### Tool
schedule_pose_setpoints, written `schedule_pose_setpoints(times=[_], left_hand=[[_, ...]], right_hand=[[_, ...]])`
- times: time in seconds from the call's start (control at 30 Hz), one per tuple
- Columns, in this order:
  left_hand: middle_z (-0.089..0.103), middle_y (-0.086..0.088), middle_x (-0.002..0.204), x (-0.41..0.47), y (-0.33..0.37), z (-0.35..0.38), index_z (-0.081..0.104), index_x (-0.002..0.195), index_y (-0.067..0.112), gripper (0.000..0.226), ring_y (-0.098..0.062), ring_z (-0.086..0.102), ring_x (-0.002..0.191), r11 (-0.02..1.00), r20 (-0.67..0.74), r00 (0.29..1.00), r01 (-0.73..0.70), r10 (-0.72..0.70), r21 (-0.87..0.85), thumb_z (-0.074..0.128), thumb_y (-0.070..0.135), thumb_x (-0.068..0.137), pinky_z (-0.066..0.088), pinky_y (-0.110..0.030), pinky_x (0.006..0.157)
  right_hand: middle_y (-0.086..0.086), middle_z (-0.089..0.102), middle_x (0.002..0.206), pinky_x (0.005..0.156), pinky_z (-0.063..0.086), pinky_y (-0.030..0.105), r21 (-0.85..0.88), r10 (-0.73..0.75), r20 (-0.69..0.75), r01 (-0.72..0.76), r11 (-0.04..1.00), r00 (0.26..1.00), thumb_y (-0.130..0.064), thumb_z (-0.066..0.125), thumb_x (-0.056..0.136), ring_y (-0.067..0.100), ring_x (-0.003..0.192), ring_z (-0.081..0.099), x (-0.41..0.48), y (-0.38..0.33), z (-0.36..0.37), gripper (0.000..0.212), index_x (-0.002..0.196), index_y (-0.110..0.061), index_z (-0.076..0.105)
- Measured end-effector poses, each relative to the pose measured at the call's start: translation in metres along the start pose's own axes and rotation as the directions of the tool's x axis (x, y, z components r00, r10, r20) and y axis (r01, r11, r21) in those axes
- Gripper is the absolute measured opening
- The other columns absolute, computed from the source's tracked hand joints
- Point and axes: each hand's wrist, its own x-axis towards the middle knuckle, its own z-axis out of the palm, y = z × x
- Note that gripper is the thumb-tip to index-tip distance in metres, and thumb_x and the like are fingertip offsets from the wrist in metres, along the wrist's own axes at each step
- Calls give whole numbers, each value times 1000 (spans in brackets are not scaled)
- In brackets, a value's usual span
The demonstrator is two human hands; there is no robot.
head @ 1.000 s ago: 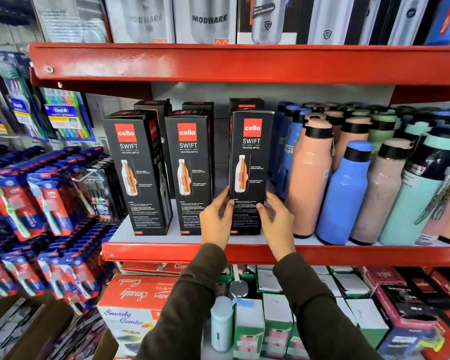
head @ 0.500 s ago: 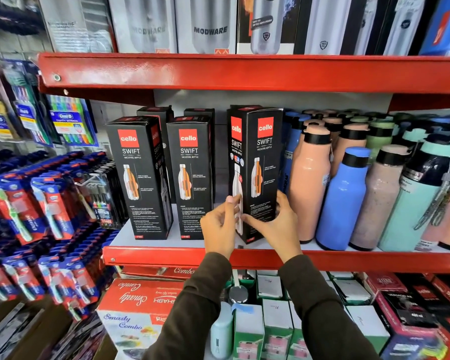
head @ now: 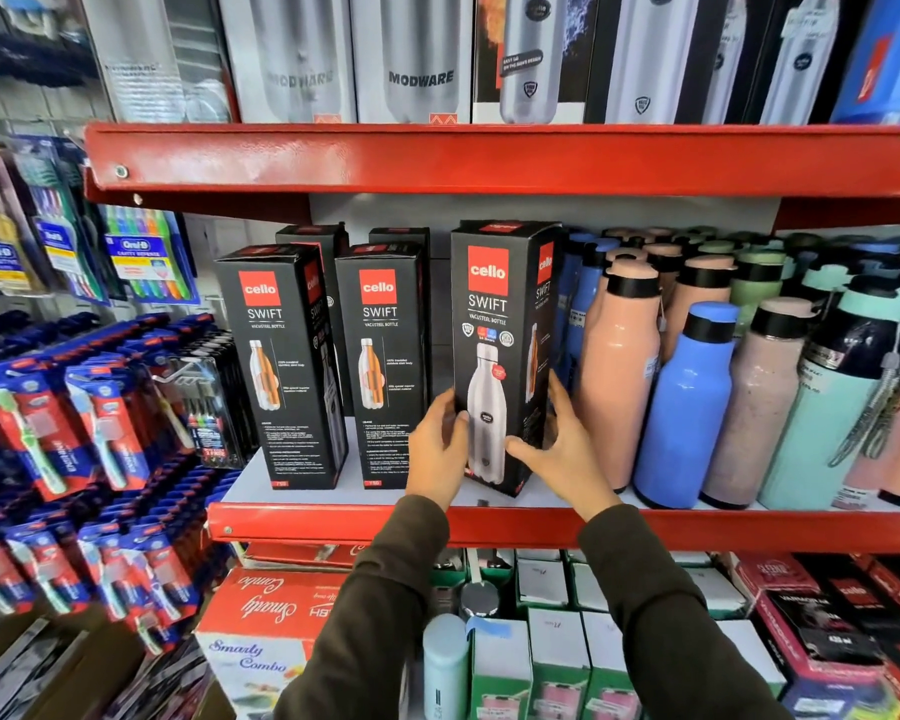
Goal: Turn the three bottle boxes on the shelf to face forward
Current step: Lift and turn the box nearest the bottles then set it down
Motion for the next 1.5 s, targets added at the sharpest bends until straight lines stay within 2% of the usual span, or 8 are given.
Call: schedule_pose_setpoints(times=[0.17,0.4,0.63,0.83,0.97,1.2,1.33,1.5], left_hand=[[60,24,110,-5,-1,4,54,136,12,41,25,58,98,999,-57,998,-14,11,-46,58,5,96,42,4,83],[63,16,113,-10,-5,14,57,133,14,41,28,56,99,997,-120,993,10,-19,-75,60,3,94,43,3,85],[62,8,119,-11,-10,18,56,134,15,41,13,56,104,999,-149,988,46,-48,-21,57,2,95,39,6,84],[64,3,118,-6,-10,19,56,134,15,40,-7,59,113,997,-152,986,70,-67,13,57,5,96,39,8,82],[65,-4,128,-6,-9,19,55,136,16,40,-4,56,113,996,-155,985,82,-75,39,56,7,97,40,-3,91],[62,-7,134,-12,-5,16,52,140,13,41,-10,58,119,992,-141,989,54,-38,111,53,13,99,39,-13,96],[59,-2,132,-20,-1,8,54,137,17,39,-10,58,115,991,-161,986,-17,38,130,54,14,99,47,-24,102],[60,10,118,-31,6,-17,59,129,23,32,-2,59,108,976,-203,957,-188,207,108,53,13,100,52,-24,92]], right_hand=[[-12,29,163,124,28,37,-34,-26,63,28,999,998,-15,67,90,4,149,29,2,2,1,90,155,-43,11],[-4,29,164,123,29,40,-96,14,101,-4,995,995,-7,52,100,14,151,30,5,5,6,75,160,-27,11],[-3,27,165,126,24,43,-127,28,123,-13,992,992,-2,51,99,12,151,26,7,9,11,79,160,-27,8],[-15,34,149,116,24,24,-148,8,91,5,989,996,-1,50,99,0,138,29,10,10,16,79,145,-48,7],[-17,34,142,113,27,22,-158,16,82,-3,987,996,-1,50,99,-1,134,31,12,14,17,77,156,-32,10],[-5,52,134,103,37,21,-167,-31,-151,6,986,988,-4,63,93,8,127,48,2,21,20,56,144,-14,44],[-1,60,113,84,53,24,-88,-80,-299,57,995,951,-2,69,88,20,105,64,-7,20,24,40,119,-22,55],[-7,58,102,70,52,18,-14,-121,-400,126,992,909,-9,71,88,5,81,61,-19,3,38,34,109,-31,55]])
